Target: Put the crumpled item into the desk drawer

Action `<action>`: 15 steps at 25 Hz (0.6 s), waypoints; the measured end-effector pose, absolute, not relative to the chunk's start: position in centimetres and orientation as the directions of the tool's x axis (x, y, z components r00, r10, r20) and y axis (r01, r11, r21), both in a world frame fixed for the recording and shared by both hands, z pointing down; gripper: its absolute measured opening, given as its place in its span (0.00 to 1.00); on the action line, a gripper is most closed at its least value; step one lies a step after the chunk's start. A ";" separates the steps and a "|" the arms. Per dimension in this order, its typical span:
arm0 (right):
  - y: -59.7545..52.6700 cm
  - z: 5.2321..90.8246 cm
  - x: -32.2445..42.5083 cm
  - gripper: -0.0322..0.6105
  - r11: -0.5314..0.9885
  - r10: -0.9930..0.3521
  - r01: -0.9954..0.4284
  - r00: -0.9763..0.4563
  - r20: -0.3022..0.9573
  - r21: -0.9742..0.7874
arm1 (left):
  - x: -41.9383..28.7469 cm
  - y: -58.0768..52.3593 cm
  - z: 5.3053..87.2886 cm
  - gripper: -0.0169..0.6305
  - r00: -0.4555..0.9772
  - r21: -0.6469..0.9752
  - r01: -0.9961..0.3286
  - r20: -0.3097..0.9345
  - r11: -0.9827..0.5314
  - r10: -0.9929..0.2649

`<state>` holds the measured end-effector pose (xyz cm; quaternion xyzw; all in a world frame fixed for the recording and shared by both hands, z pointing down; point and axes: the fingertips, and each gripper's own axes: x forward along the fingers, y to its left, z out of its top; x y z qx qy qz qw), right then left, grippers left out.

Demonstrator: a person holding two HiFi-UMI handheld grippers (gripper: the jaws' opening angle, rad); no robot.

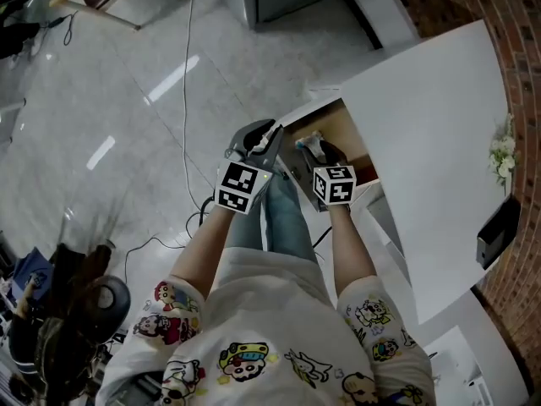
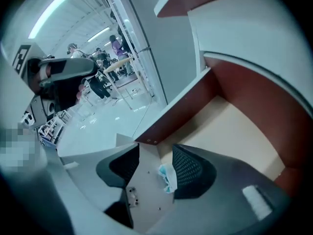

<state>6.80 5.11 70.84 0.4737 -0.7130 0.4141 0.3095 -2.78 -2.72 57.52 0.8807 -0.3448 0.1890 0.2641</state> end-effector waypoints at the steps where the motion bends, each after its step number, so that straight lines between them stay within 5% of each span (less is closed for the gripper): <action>1: 4.9 69.9 6.7 0.38 0.210 -0.436 -0.932 -0.359 0.825 -0.295 | -2.8 -2.9 56.9 0.11 0.692 0.331 -0.707 0.508 -0.625 -0.513; 15: 2.3 51.2 7.4 0.37 0.159 -0.736 -0.915 -0.361 0.573 -0.372 | -1.5 -3.5 44.0 0.11 0.767 0.295 -0.632 0.369 -0.716 -0.525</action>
